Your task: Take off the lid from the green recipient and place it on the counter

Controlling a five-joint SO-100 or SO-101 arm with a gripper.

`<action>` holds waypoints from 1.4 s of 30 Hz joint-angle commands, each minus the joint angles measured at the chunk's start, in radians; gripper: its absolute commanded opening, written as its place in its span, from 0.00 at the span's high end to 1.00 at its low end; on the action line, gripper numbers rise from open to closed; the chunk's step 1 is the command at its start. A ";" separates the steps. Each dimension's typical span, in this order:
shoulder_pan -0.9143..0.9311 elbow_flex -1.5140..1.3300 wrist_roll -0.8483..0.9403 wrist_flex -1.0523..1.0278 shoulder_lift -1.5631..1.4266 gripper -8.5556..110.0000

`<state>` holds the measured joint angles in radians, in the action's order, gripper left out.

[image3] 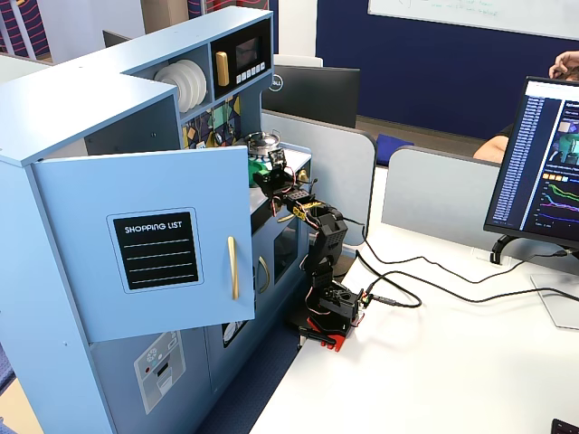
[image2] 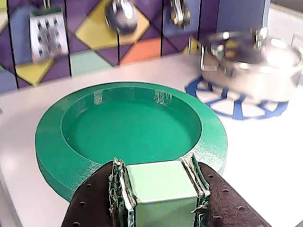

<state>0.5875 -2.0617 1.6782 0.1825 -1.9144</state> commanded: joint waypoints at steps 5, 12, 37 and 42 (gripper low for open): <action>-0.006 -0.005 -0.051 0.046 -0.018 0.77; -0.008 0.061 -0.063 -0.080 -0.193 0.68; -0.558 -0.762 -0.103 -1.356 -1.158 0.92; -0.618 -0.874 -0.156 -1.417 -1.220 0.93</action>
<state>0.0123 -2.8946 1.5539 -1.2042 -3.0894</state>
